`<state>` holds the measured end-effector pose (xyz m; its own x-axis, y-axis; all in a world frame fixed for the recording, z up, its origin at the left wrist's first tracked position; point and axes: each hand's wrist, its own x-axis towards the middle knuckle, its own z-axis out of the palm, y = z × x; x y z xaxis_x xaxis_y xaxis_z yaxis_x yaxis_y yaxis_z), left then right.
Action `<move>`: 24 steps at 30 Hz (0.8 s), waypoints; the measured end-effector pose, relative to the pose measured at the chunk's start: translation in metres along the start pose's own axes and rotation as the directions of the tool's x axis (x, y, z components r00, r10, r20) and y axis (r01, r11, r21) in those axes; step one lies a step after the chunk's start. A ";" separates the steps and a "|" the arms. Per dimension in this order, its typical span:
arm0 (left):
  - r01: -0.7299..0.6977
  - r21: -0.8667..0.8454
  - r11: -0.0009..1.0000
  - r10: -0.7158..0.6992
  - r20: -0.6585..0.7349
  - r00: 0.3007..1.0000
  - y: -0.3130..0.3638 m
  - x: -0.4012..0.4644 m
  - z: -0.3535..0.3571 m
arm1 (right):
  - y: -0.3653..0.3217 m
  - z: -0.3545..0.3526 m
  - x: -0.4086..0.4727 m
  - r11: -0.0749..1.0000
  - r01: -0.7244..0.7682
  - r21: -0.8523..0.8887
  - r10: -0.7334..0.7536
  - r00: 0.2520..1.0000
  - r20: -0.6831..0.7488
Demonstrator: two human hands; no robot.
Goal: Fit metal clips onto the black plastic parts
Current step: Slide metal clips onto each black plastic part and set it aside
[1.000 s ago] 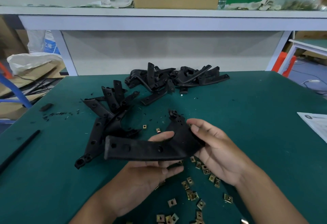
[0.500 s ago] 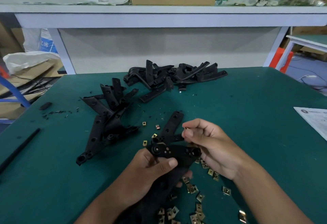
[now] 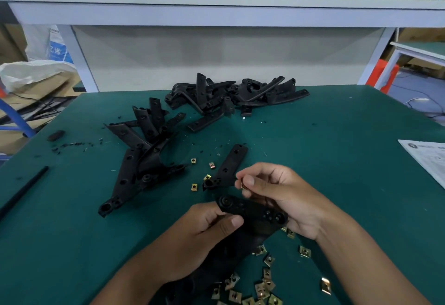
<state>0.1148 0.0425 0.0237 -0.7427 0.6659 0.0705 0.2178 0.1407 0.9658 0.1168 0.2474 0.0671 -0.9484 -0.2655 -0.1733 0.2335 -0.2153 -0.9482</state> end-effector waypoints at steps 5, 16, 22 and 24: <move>-0.049 0.146 0.988 0.062 -0.084 0.995 -0.005 -0.001 0.002 | -0.003 -0.002 -0.001 0.998 -0.018 -0.063 0.020 0.999 0.028; -0.072 0.249 0.966 0.108 -0.135 0.985 -0.005 -0.001 0.004 | -0.006 -0.002 -0.003 0.989 0.009 -0.145 -0.003 0.999 0.043; -0.076 0.237 0.968 0.110 -0.136 0.985 -0.005 -0.001 0.004 | -0.006 -0.006 -0.003 0.983 0.031 -0.182 -0.022 0.998 0.055; -0.076 0.238 0.968 0.108 -0.122 0.987 -0.005 -0.001 0.004 | -0.007 -0.007 -0.004 0.975 0.043 -0.220 -0.030 0.998 0.063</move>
<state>0.1174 0.0444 0.0181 -0.7866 0.5828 0.2039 0.4182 0.2599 0.8704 0.1173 0.2562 0.0722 -0.9397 -0.3172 -0.1279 0.1397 -0.0146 -0.9901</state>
